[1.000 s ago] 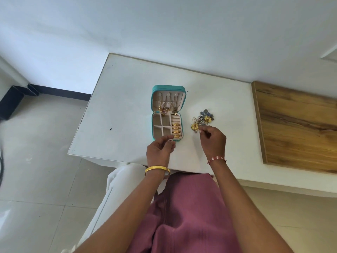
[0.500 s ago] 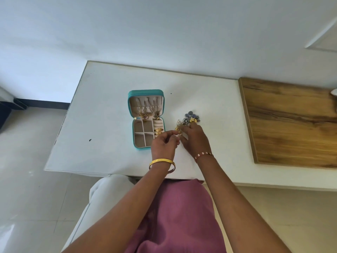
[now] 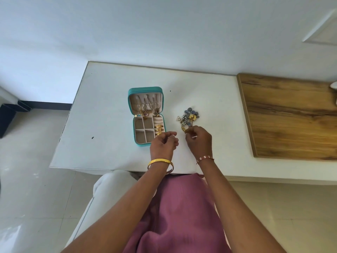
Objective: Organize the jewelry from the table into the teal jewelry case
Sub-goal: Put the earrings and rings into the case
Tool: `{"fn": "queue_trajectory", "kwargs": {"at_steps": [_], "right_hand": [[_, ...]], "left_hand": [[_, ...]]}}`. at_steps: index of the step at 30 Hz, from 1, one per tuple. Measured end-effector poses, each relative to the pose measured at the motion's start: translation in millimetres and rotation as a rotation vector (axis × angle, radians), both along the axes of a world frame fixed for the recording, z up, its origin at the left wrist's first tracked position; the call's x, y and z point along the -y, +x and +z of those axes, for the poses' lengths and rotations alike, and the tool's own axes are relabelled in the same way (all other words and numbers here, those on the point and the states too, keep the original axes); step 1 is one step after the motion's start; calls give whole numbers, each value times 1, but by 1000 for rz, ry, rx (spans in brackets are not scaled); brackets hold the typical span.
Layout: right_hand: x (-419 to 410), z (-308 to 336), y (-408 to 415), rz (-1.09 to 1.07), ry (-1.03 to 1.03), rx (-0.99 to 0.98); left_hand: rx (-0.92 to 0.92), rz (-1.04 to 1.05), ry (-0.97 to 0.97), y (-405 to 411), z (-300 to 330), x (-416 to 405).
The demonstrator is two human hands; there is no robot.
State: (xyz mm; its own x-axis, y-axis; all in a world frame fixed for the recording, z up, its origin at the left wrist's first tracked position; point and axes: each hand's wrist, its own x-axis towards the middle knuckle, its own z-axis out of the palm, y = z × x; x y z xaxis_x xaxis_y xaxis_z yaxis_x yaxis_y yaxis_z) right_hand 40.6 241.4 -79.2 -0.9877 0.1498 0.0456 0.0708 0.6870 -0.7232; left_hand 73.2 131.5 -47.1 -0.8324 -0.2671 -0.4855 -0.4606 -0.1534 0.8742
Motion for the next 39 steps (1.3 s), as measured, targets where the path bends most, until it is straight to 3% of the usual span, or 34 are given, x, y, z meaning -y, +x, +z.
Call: {"fn": "queue_trajectory", "kwargs": {"at_steps": [5,11,19,23,26,30,34,39], "right_hand": [[0,30,16,-215,-813,258],[5,57,31,-86,-1052,421],[5,62,21,-19,-900,407],[2,47,9,-196,-855,280],[-9,28,-12,-327,-591,186],[-20,11,-40,-149,-81,109],[-14,1,-53,64,167,127],[-13,-3,-50,71,351,90]], "left_hand": [[31,-55,-5,4,3,5],[-22,-199,-5,5,23,5],[-134,-252,-112,-8,28,9],[-98,-182,-163,-24,26,5],[-67,-142,-137,-36,21,2],[14,-115,-41,-43,11,0],[70,-90,40,-43,4,1],[124,-25,209,-43,13,-2]]}}
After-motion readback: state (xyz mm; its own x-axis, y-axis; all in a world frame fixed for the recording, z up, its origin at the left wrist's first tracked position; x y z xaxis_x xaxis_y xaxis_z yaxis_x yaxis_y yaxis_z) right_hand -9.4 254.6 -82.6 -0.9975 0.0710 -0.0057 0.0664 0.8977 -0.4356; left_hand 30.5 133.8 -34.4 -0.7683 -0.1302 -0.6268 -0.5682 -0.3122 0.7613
